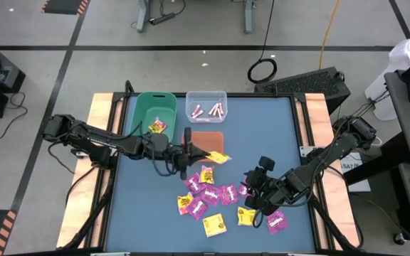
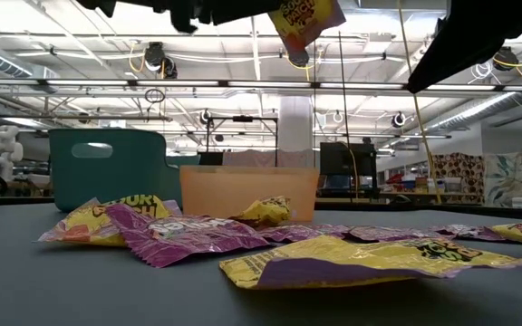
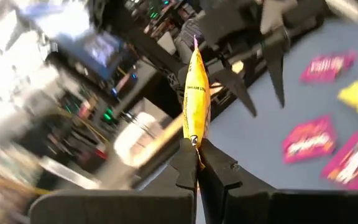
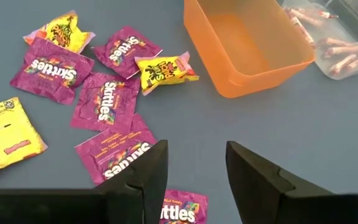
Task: Sort candy
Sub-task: Put the yellow candy into the green bin
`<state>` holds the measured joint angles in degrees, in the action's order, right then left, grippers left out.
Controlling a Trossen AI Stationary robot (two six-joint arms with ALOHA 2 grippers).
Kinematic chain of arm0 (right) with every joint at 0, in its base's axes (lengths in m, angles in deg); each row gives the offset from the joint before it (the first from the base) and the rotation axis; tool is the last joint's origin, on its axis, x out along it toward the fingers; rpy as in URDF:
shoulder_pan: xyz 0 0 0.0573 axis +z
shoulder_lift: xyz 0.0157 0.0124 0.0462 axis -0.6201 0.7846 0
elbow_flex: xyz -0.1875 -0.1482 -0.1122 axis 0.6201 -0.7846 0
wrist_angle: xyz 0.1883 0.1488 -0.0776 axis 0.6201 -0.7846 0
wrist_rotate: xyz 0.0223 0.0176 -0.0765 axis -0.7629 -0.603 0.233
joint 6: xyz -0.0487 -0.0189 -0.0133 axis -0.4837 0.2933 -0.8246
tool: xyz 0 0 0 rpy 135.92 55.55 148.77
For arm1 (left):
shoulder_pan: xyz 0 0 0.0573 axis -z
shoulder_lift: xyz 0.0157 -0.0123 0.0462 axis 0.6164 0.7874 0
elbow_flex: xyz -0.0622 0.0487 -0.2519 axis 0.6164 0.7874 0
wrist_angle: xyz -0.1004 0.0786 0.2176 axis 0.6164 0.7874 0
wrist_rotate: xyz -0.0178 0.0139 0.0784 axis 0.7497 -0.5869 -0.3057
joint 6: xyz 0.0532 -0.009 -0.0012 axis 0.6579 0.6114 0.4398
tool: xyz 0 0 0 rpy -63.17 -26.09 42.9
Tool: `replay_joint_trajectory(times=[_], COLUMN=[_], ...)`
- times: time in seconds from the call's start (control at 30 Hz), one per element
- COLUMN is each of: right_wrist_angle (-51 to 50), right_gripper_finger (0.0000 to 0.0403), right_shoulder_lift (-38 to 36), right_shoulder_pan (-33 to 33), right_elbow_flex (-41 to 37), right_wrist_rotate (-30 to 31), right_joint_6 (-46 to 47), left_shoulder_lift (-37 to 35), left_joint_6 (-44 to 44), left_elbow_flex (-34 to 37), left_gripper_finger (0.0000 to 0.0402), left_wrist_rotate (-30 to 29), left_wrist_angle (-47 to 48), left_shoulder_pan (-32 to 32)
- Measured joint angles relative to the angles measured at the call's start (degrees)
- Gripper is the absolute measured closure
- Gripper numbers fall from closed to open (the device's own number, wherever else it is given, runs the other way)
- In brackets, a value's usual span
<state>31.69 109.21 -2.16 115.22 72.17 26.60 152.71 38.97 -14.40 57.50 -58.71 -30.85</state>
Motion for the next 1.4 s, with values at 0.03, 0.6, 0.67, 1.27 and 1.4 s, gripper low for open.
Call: replay_joint_trajectory(times=[0.03, 0.6, 0.67, 1.27, 1.4], right_wrist_angle=[0.0, 0.0, -0.1, -0.4, -0.5], right_gripper_finger=[0.0250, 0.0250, 0.0250, 0.0250, 0.0250], right_shoulder_lift=[0.0, 0.0, 0.0, 0.0, 0.0], right_shoulder_pan=[0.0, -0.1, -0.1, -0.1, -0.1], right_elbow_flex=[0.0, 0.0, 0.0, 0.0, 0.0], right_wrist_rotate=[0.0, 0.6, 1.2, 5.3, 6.6], right_joint_6=[-0.4, -4.0, -4.5, -5.8, -6.0], left_shoulder_lift=[0.0, -3.3, -5.5, -11.8, -11.8], left_joint_6=[3.7, -11.4, -13.5, -52.7, -57.8], left_elbow_flex=[0.0, 0.1, 0.0, 0.0, 0.0], left_gripper_finger=[0.0395, 0.0395, 0.0395, 0.0396, 0.0396], left_wrist_rotate=[0.0, -37.2, -37.3, -28.1, -25.2], left_wrist_angle=[0.1, 3.8, 7.6, 51.6, 59.4], left_shoulder_pan=[0.0, -5.3, -8.1, -31.2, -31.6])
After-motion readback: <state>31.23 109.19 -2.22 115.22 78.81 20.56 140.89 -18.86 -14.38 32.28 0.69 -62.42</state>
